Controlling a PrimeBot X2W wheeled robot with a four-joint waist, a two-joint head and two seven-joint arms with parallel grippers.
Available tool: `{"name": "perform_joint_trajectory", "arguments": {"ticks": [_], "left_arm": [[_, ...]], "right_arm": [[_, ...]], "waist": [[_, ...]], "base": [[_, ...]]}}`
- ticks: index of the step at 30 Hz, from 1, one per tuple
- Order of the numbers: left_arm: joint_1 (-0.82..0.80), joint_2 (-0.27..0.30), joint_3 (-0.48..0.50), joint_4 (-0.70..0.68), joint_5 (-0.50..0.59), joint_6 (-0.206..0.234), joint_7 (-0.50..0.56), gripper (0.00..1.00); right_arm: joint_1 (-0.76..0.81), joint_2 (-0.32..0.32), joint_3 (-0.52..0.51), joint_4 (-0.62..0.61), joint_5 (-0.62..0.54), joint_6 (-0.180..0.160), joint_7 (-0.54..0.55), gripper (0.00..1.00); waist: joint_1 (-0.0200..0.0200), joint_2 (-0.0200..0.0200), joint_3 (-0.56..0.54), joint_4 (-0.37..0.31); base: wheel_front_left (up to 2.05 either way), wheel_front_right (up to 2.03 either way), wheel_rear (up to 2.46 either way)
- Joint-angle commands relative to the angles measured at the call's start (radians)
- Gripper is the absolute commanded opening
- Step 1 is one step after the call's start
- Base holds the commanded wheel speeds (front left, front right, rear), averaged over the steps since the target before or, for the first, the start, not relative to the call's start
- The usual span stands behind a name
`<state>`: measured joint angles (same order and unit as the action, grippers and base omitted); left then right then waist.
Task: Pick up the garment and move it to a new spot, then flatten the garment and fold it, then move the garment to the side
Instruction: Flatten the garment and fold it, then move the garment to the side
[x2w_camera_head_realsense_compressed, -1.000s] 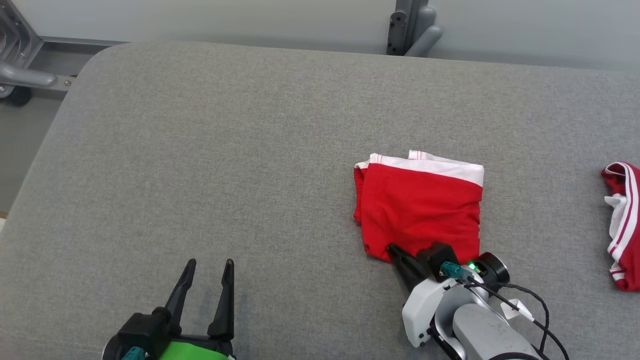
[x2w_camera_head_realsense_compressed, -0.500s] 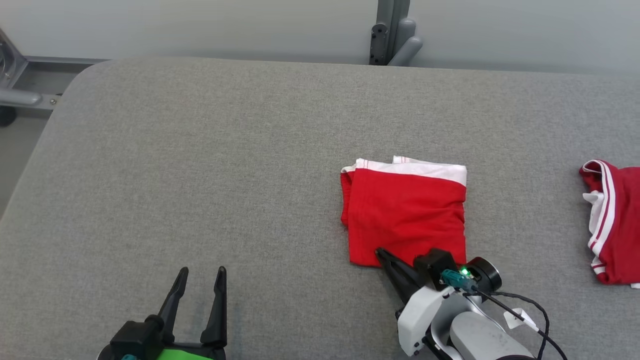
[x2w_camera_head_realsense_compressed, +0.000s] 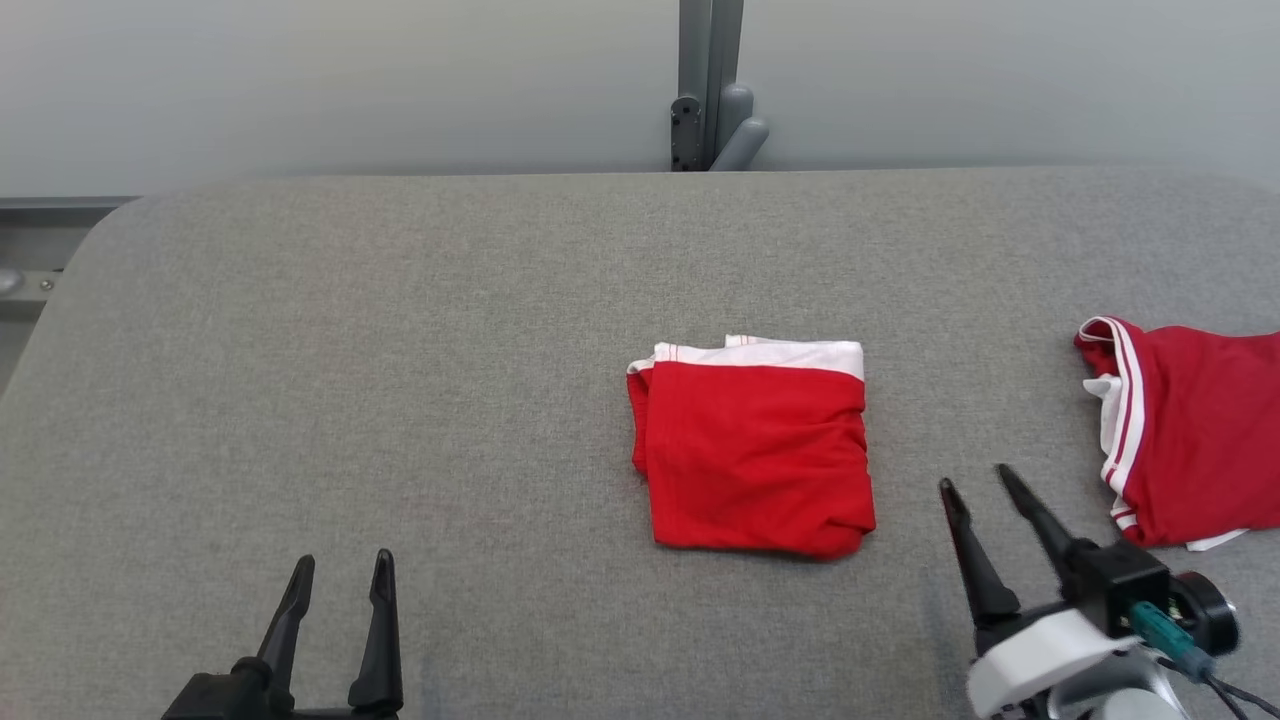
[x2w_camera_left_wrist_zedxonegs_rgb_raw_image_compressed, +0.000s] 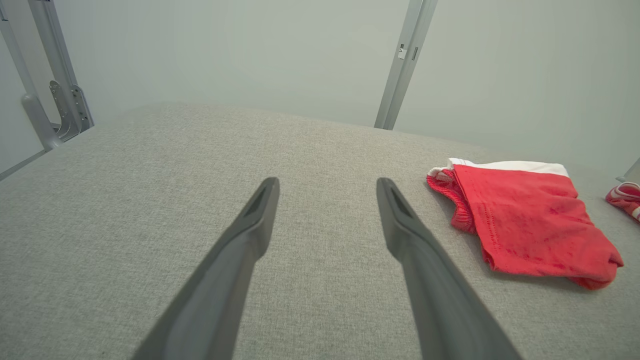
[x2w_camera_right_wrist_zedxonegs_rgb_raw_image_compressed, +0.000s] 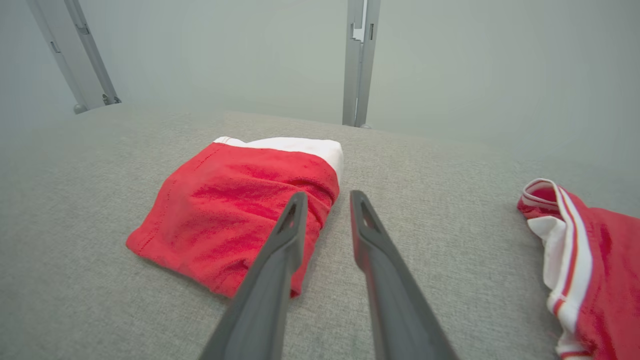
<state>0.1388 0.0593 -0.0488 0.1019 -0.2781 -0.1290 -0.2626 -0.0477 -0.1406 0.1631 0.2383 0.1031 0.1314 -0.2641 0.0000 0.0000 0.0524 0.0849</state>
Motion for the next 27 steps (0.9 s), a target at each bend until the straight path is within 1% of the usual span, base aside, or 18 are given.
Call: {"name": "perform_joint_trajectory", "arguments": {"ticks": [1,4,5,8,12,15,19,23,27], "left_arm": [[0.021,0.004,0.009,-0.006,0.014,-0.003,-0.003,1.0],[0.027,0.003,0.014,-0.011,0.029,-0.003,-0.003,1.0],[0.027,0.003,0.014,-0.011,0.029,-0.003,-0.003,1.0],[0.036,0.002,0.009,-0.011,0.045,-0.003,-0.003,1.0],[0.041,0.014,-0.015,0.007,0.066,-0.003,-0.003,1.0],[0.047,0.019,-0.023,0.022,0.071,-0.003,-0.003,1.0],[0.044,0.021,-0.016,0.029,0.081,-0.003,-0.003,1.0],[0.038,0.03,-0.032,0.031,0.081,-0.003,-0.003,1.0],[0.043,0.033,-0.03,0.02,0.075,-0.003,-0.003,1.0]], "right_arm": [[0.061,0.015,-0.09,-0.053,-0.03,-0.002,0.0,1.0],[0.133,0.033,-0.201,-0.106,-0.069,-0.002,0.0,1.0],[0.133,0.033,-0.201,-0.106,-0.069,-0.002,0.0,1.0],[0.171,0.049,-0.29,-0.132,-0.084,-0.002,0.0,1.0],[0.188,0.062,-0.376,-0.124,-0.085,-0.002,0.0,1.0],[0.179,0.072,-0.417,-0.1,-0.072,-0.002,0.0,1.0],[0.156,0.079,-0.454,-0.067,-0.07,-0.002,0.0,1.0],[0.137,0.082,-0.452,-0.036,-0.084,-0.002,0.0,1.0],[0.124,0.079,-0.439,-0.031,-0.091,-0.002,0.0,1.0]], "waist": [[0.0,0.0,-0.029,-0.022],[0.0,0.0,-0.044,-0.027],[0.0,0.0,-0.044,-0.027],[0.0,0.0,-0.055,-0.032],[0.0,0.0,-0.069,-0.038],[0.0,0.0,-0.077,-0.046],[0.0,0.0,-0.075,-0.052],[0.0,0.0,-0.08,-0.053],[0.0,0.0,-0.083,-0.05]], "base": [[0.0,0.0,0.0],[0.0,0.0,0.0],[0.0,0.0,0.0],[0.0,0.0,0.0],[0.0,0.0,0.0],[0.0,0.0,0.0],[0.0,0.0,0.0],[0.0,0.0,0.0],[0.0,0.0,0.0]]}}
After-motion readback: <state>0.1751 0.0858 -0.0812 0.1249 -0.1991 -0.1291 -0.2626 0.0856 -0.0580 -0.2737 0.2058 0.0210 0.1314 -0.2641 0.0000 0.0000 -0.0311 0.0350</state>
